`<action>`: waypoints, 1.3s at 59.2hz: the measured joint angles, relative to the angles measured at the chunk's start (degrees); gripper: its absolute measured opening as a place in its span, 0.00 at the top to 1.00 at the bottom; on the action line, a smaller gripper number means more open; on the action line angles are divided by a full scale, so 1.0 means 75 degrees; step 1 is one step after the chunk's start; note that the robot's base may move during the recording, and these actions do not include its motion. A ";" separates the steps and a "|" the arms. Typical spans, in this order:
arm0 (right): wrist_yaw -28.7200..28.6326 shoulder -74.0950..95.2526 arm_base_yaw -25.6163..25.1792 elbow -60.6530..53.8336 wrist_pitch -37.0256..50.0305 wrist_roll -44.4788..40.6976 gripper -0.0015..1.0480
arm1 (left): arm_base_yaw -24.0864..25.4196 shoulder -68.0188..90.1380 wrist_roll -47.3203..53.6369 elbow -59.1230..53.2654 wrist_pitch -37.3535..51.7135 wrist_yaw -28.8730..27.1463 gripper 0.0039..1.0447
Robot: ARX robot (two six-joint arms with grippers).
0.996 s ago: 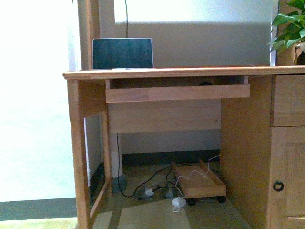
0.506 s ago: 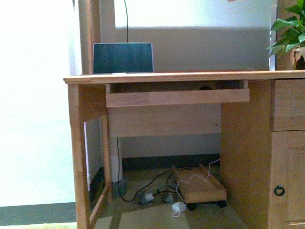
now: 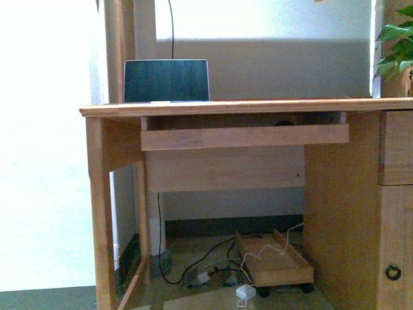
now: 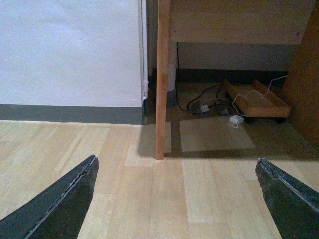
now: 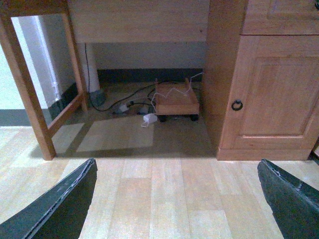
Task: Place mouse
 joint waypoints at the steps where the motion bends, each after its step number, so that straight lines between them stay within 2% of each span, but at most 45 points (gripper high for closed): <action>1: 0.0000 0.0000 0.0000 0.0000 0.0000 0.0000 0.07 | 0.0000 0.0000 0.0000 0.0000 0.0000 0.0000 0.07; 77: 0.0000 -0.0003 0.0000 0.0000 0.0000 -0.0003 0.07 | 0.0000 -0.0003 -0.0003 0.0000 0.0000 0.0000 0.07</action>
